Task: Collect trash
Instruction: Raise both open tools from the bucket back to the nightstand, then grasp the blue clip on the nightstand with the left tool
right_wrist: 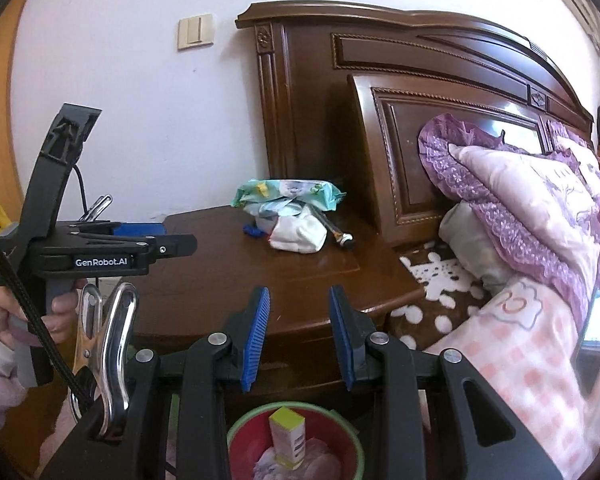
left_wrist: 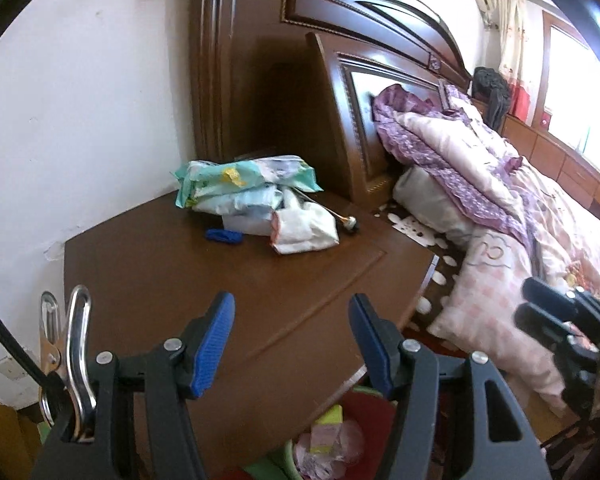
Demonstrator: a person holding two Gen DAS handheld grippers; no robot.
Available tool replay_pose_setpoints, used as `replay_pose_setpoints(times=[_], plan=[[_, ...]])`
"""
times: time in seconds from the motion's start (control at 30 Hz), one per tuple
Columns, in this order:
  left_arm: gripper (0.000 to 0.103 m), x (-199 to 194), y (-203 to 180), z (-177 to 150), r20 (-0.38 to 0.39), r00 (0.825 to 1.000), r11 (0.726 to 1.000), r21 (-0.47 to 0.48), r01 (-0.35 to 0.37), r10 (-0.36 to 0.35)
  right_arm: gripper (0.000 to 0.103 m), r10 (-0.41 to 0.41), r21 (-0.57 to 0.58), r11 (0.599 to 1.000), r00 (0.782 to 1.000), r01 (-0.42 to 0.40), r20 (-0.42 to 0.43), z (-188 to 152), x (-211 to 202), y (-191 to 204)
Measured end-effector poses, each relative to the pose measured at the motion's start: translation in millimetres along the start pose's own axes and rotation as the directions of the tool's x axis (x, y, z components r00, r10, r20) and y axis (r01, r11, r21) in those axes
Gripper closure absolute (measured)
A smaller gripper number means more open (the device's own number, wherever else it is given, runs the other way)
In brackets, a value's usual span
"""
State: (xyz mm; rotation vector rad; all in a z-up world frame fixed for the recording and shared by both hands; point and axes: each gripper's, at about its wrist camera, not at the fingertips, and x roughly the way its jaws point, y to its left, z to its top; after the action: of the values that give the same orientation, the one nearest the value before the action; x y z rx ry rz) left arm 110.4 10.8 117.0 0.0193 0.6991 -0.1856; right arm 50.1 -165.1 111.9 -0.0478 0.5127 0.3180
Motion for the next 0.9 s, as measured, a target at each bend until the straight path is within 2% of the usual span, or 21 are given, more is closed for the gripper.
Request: replay_pose_setpoints(times=[0.27,0.47,0.7,0.8,0.9], plan=[[0.040,44.2,36.0,22.1,-0.044,0.999,0.999,-0.044,-0.018,0.017,0.071,0.000,0.006,1.000,1.000,0.000,-0.013,20.8,30.0,-10.2],[0.040,82.4,61.6,33.0,-0.102,0.995,0.996,-0.086,0.006,-0.015,0.071,0.002,-0.012,1.000,1.000,-0.002,-0.030,24.6,54.2,-14.3],[0.037,114.1,50.7,40.2,-0.111,0.993,0.998,0.045,0.037,-0.032,0.071,0.016,0.000,1.000,0.999,-0.016,-0.048,24.2,81.2,-25.7],[0.037,128.9,49.4,41.6,-0.134,0.991,0.998,0.057,0.036,-0.028,0.071,0.016,0.005,1.000,0.998,-0.015,-0.063,23.0,92.4,-31.7],[0.037,147.8,52.9,40.6,-0.188,0.982,0.998,0.062,-0.002,0.013,0.071,0.015,0.005,1.000,0.997,-0.015,-0.071,20.8,100.9,-37.0]])
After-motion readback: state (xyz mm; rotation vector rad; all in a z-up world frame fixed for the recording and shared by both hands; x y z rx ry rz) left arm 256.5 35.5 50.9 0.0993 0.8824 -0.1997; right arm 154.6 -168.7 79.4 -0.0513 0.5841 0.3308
